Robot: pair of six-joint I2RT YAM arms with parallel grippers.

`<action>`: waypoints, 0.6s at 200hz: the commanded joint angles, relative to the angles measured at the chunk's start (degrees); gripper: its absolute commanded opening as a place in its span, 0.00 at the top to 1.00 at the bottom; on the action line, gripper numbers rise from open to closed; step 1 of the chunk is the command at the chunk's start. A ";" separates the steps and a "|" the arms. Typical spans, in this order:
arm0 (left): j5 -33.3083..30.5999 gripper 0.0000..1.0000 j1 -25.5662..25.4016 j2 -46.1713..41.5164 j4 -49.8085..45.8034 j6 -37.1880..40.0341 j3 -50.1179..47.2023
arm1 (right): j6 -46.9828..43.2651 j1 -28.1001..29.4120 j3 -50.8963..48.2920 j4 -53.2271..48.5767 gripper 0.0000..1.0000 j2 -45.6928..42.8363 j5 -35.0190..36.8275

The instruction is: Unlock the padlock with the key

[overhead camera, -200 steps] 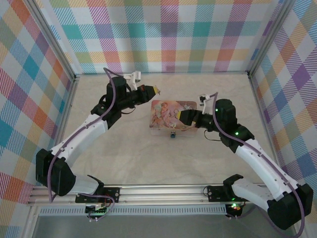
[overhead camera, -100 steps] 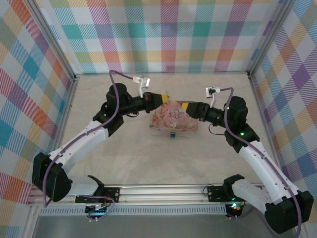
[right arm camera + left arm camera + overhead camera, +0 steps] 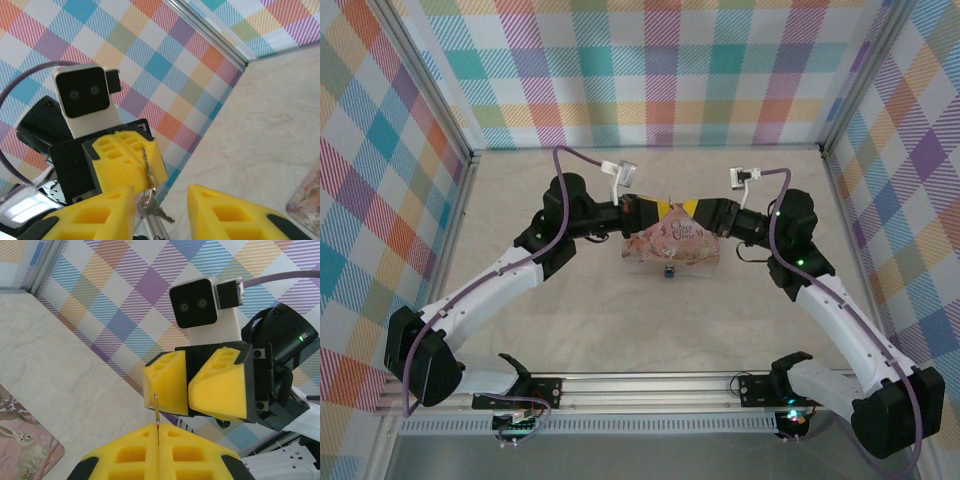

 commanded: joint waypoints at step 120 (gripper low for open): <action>-1.15 1.00 -2.12 -0.40 5.66 -1.23 1.35 | 5.04 0.90 -0.36 11.26 0.72 3.14 -4.69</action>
